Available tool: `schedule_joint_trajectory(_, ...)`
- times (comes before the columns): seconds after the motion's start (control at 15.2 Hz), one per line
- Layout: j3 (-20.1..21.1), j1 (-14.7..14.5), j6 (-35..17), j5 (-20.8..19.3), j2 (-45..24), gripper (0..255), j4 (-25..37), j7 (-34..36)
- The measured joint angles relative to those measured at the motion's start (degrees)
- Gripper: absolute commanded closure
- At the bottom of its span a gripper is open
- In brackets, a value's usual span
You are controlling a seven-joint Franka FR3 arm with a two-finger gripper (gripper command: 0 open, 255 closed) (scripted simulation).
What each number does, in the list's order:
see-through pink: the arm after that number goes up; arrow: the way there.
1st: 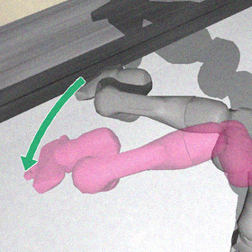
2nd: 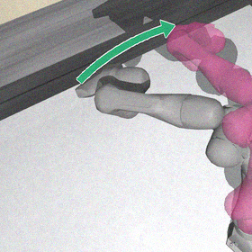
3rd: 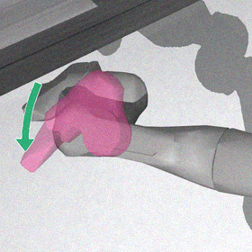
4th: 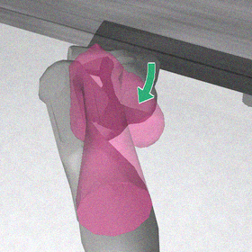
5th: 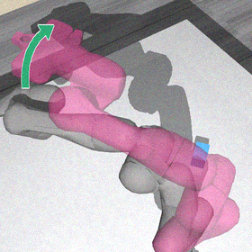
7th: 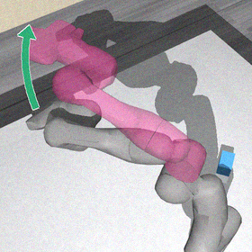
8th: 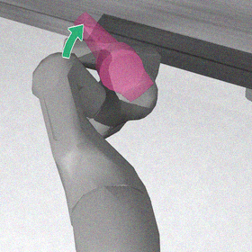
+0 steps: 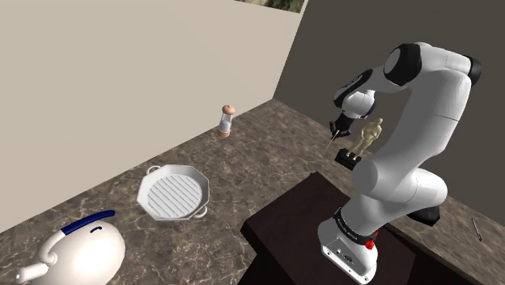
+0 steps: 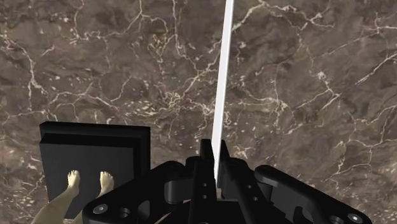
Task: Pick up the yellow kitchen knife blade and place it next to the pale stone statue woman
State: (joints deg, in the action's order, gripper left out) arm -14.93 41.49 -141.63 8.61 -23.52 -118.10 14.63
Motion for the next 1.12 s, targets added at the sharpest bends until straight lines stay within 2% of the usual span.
schedule_joint_trajectory(1.12, 3.2, 2.4, -9.5, 4.0, -11.0, 255, 1.4, -2.6)
